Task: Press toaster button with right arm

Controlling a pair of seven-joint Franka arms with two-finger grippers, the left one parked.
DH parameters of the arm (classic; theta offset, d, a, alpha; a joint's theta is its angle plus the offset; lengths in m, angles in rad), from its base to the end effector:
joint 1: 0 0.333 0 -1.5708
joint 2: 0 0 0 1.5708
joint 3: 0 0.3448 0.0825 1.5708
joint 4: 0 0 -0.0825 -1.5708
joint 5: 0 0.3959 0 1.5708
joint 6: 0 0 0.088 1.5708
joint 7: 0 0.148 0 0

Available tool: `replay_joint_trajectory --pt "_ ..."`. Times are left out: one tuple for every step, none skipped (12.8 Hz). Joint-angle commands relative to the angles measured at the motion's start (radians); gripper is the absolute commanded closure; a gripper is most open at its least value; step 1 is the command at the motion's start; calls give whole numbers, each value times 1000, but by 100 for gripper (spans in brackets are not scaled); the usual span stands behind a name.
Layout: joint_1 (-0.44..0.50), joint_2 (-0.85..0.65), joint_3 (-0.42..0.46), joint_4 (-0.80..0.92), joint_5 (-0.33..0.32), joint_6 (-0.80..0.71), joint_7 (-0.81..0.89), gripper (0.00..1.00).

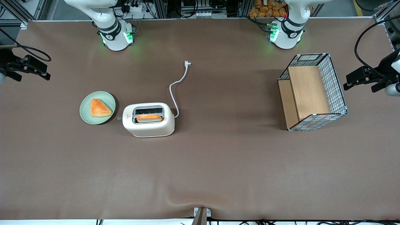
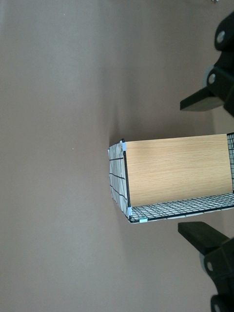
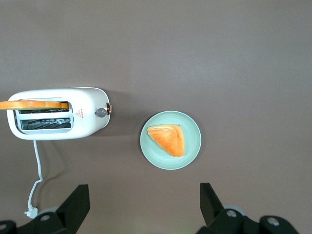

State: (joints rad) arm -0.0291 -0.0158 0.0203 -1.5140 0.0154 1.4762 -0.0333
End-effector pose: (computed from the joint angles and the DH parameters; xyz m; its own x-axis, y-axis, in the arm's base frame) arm 0.5506 -0.0023 0.6402 0.9994 0.0259 -0.0215 0.0256 -0.9995 -0.0158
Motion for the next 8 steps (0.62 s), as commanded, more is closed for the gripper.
replay_joint_trajectory --pt "-8 -4 1 0 5 -4 -11 0" --pt "-9 -3 0 0 8 -2 -10 0" --pt "-8 -1 1 1 2 -2 -7 0" --pt "-8 -1 1 1 0 -2 -13 0" --pt "-8 0 1 1 1 -2 -10 0" --pt "-6 0 0 1 1 1 -10 0" --pt "-6 0 0 1 1 0 -14 0" --pt "-9 2 1 1 9 1 -16 0"
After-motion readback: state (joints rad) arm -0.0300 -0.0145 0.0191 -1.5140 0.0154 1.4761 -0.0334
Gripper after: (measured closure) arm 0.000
